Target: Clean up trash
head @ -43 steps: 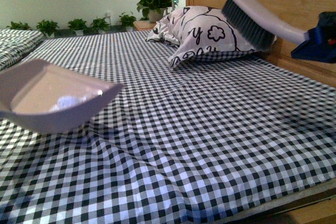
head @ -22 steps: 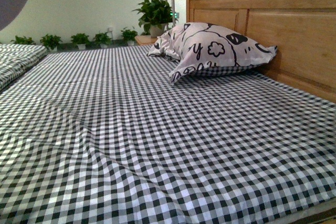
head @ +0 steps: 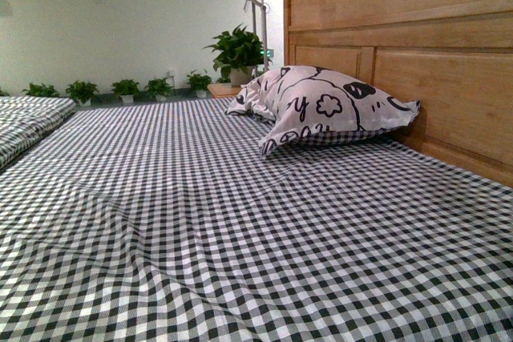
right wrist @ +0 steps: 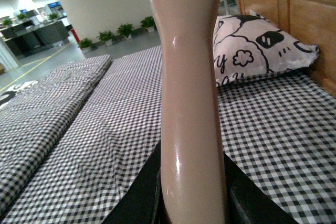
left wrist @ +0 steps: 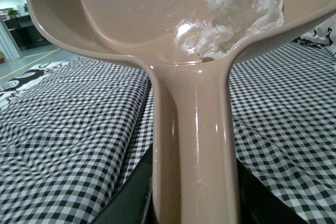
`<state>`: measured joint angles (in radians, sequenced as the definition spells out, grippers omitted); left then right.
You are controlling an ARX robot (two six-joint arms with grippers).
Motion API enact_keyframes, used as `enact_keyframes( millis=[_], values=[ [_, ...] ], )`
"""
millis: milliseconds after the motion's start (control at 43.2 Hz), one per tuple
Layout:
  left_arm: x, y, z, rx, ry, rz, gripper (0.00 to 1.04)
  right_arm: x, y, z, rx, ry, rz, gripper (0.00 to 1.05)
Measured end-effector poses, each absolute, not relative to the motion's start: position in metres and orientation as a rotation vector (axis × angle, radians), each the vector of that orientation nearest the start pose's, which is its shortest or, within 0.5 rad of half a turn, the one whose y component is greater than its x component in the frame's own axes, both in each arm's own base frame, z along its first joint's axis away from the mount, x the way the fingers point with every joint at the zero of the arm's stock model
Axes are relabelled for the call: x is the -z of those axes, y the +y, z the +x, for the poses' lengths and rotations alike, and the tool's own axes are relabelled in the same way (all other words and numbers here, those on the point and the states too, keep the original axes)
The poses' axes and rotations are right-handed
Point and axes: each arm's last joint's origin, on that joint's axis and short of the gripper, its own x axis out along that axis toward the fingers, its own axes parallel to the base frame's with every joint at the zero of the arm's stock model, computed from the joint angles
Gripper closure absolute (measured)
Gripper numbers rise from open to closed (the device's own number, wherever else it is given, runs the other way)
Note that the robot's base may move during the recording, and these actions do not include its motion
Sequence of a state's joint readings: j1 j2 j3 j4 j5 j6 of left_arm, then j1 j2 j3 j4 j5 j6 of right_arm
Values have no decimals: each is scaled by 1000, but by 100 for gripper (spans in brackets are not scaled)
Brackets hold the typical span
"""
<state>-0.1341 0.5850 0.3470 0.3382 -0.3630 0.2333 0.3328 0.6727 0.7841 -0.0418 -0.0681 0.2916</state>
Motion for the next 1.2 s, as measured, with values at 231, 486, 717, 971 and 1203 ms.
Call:
enact_keyframes(
  millis=[231,486,717,971,1203],
  values=[
    [-245,-24,113,-270,-99,186,80,-351,46,117,-350,-43,265,85],
    [-224,-28,103,-276,-74,171,80,-347,37,104,-276,-83,234,85],
    [-225,-28,102,-273,-78,166,80,-342,35,105,-171,-72,214,85],
    [-225,-28,102,-274,-78,166,80,-342,35,105,-173,-72,213,85],
    [-225,-28,102,-274,-78,165,80,-342,35,105,-173,-72,212,85]
  ],
)
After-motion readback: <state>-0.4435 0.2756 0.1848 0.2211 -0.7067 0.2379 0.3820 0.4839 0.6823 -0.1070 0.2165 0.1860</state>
